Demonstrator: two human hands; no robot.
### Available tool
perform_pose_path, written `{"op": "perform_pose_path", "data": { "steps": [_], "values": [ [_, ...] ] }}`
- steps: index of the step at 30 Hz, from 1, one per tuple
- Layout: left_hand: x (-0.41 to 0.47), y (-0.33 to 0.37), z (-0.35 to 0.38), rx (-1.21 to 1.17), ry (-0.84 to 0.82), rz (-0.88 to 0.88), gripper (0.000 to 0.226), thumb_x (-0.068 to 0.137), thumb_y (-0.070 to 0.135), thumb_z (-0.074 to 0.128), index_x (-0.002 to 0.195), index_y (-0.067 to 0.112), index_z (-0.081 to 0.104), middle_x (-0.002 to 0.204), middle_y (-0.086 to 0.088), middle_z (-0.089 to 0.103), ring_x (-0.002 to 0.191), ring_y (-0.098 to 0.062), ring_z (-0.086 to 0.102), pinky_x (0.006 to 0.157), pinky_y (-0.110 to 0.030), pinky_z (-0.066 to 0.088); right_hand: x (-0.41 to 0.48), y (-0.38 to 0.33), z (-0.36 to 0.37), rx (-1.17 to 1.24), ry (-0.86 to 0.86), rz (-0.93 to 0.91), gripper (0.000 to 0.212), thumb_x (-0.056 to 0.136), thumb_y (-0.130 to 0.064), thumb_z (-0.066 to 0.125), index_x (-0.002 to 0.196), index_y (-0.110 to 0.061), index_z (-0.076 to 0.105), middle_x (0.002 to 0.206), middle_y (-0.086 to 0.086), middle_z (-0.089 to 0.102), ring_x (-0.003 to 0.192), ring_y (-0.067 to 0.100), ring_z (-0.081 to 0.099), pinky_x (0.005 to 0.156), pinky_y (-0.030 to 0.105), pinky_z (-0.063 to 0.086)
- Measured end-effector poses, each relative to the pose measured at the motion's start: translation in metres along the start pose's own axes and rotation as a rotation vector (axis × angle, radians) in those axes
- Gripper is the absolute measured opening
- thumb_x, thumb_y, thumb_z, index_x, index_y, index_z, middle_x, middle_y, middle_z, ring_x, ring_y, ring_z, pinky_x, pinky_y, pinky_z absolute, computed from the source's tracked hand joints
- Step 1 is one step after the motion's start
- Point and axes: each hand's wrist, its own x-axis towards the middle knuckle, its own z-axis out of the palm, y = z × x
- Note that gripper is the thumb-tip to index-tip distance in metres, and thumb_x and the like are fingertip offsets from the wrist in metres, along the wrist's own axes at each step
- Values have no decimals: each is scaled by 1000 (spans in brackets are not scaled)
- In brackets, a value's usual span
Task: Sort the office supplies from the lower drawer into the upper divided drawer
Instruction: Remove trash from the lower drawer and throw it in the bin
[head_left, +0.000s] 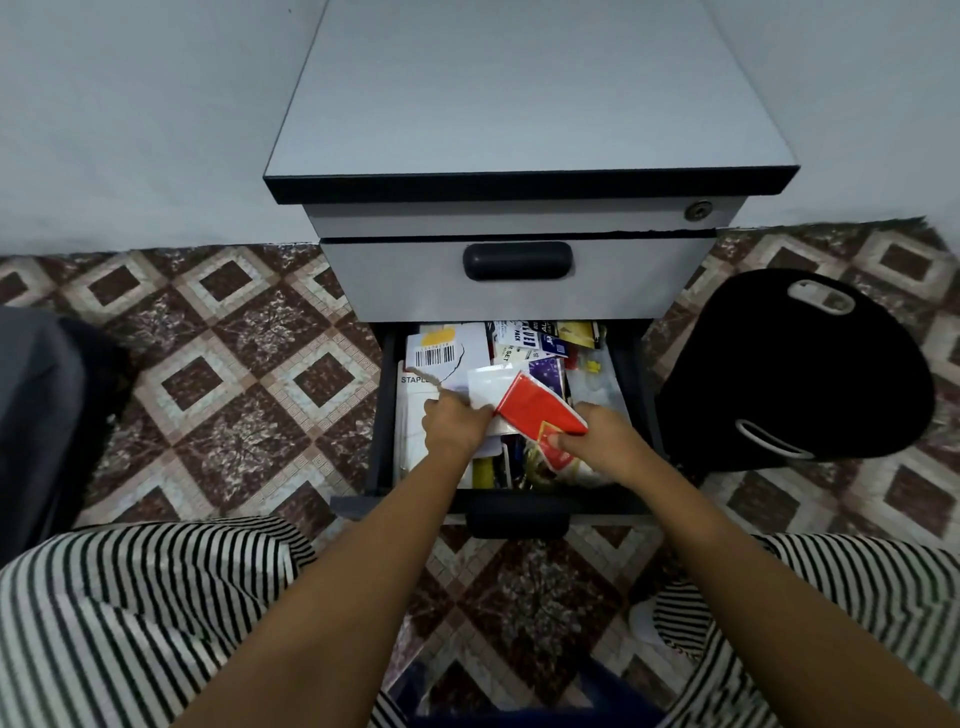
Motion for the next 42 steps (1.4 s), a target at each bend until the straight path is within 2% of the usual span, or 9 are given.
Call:
{"op": "perform_pose_path", "data": {
  "steps": [3,6,10,14,17,21,25,30,42],
  "values": [
    [-2,4,4,-105,-61,-32,18,78,23,70,93,12,72,103,-12,68,95,-30,64,83,-45,55,-5,1,-14,100,-20,-11,29,89,-22,64,111,-3,63,100,8,66,84,16,60,59,11,41],
    [-4,6,5,-182,-106,-57,8,78,13,68,72,18,66,97,-12,68,91,-33,66,78,-47,56,-8,4,-26,227,-25,2,28,87,-23,66,107,-3,66,94,8,68,83,20,65,68,20,48],
    [-13,12,-4,-169,-95,16,8,85,9,61,78,9,57,76,-5,56,74,-23,59,53,-21,52,-8,6,-31,528,135,38,23,87,-19,66,105,-3,68,90,10,70,70,15,66,69,27,52],
    [-11,6,-22,-126,-10,84,17,88,7,55,101,1,61,93,-12,62,89,-26,58,75,-28,49,1,3,-30,710,202,117,9,90,-15,63,88,-7,66,76,7,68,50,7,65,52,20,54],
    [-3,-8,-30,-68,41,78,11,87,12,56,77,8,58,81,-11,59,83,-28,58,64,-28,44,7,1,-21,700,205,136,19,90,-18,63,97,-1,66,76,7,66,61,20,64,63,29,53],
    [5,-18,-29,-104,78,17,29,83,15,60,58,17,45,82,-19,60,100,-39,55,79,-36,50,12,0,-10,731,223,167,12,91,-17,60,96,-7,63,85,10,65,64,18,60,60,26,48],
    [3,-4,-31,-214,76,-26,18,85,12,57,68,12,51,91,-15,60,81,-26,54,60,-25,40,16,-1,1,790,210,197,16,91,-19,61,101,-7,64,83,7,65,69,21,62,63,28,49],
    [4,7,-30,-287,67,-28,24,87,9,56,109,-1,57,94,-5,57,90,-24,56,78,-30,47,21,-6,10,809,215,200,17,92,-19,60,105,-9,63,98,13,67,88,29,65,82,39,52],
    [10,3,-28,-417,28,-184,38,83,19,70,112,-3,57,110,-14,64,98,-32,63,87,-46,53,27,-24,18,834,118,187,14,94,-23,56,99,-11,61,98,6,66,94,25,63,88,35,48]
  ]
}}
